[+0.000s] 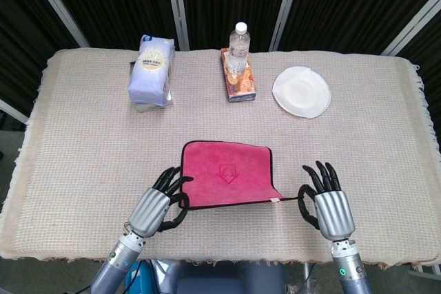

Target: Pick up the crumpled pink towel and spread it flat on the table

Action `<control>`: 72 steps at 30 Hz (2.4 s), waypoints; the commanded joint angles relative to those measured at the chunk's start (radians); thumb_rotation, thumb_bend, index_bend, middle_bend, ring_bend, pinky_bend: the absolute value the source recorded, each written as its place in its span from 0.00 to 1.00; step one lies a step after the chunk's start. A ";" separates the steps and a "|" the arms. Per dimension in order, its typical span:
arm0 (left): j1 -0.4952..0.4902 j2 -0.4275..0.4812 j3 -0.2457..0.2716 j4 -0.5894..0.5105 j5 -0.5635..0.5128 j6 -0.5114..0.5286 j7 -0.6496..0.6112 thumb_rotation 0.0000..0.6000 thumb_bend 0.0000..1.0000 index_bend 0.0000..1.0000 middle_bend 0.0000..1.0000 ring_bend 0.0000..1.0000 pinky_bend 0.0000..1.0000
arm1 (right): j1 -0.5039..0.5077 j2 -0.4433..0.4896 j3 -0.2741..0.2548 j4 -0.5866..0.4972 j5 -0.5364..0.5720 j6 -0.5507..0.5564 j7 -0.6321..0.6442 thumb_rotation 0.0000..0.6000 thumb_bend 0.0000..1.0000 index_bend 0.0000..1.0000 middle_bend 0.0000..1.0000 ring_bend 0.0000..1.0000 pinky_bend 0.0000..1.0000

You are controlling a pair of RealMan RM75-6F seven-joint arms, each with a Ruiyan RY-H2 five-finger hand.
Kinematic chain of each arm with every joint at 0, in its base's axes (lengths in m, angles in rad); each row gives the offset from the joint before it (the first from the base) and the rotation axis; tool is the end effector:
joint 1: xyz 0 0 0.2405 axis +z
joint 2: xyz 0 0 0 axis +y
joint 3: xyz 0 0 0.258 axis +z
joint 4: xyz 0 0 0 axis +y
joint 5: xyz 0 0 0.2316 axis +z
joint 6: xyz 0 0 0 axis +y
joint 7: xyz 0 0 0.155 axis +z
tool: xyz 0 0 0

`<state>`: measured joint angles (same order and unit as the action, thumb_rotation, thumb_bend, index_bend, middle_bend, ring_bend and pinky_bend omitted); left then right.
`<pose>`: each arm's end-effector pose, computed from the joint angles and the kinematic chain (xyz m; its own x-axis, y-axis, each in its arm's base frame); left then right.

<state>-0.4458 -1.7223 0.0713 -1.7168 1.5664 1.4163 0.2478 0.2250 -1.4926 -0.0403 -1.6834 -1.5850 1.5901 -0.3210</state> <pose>-0.1036 0.1989 -0.0530 0.0543 0.2178 0.9745 0.8827 -0.4666 0.0551 -0.2089 -0.1973 0.0262 0.2790 0.0468 0.9591 -0.9316 -0.2293 0.2822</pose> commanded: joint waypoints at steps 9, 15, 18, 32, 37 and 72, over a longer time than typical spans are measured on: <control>0.027 0.004 0.019 0.006 0.037 0.006 -0.012 1.00 0.48 0.59 0.19 0.00 0.02 | -0.025 -0.011 -0.013 0.012 -0.030 -0.001 -0.005 1.00 0.47 0.61 0.20 0.02 0.00; 0.040 0.014 0.031 0.004 0.061 0.008 -0.019 1.00 0.48 0.59 0.19 0.00 0.02 | -0.040 -0.020 -0.023 0.022 -0.046 -0.001 -0.004 1.00 0.47 0.61 0.20 0.02 0.00; 0.046 0.020 0.036 0.003 0.071 0.008 -0.022 1.00 0.48 0.59 0.19 0.00 0.02 | -0.046 -0.024 -0.024 0.023 -0.053 -0.002 -0.006 1.00 0.47 0.61 0.20 0.02 0.00; 0.067 0.018 0.036 0.025 0.091 -0.002 -0.021 1.00 0.48 0.58 0.18 0.00 0.02 | -0.067 -0.040 -0.029 0.036 -0.064 -0.022 -0.018 1.00 0.47 0.61 0.20 0.02 0.00; 0.071 0.014 0.036 0.032 0.084 -0.020 -0.014 1.00 0.48 0.58 0.18 0.00 0.02 | -0.073 -0.045 -0.030 0.048 -0.061 -0.032 -0.013 1.00 0.47 0.61 0.20 0.02 0.00; 0.025 0.143 0.052 -0.116 -0.117 -0.314 0.178 1.00 0.26 0.18 0.06 0.00 0.00 | -0.121 -0.006 -0.052 0.054 -0.016 -0.110 -0.014 1.00 0.39 0.07 0.00 0.00 0.00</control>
<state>-0.4132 -1.5865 0.1229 -1.8270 1.4480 1.1126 0.4198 0.1063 -1.5041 -0.0918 -1.6252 -1.5918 1.4726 -0.3431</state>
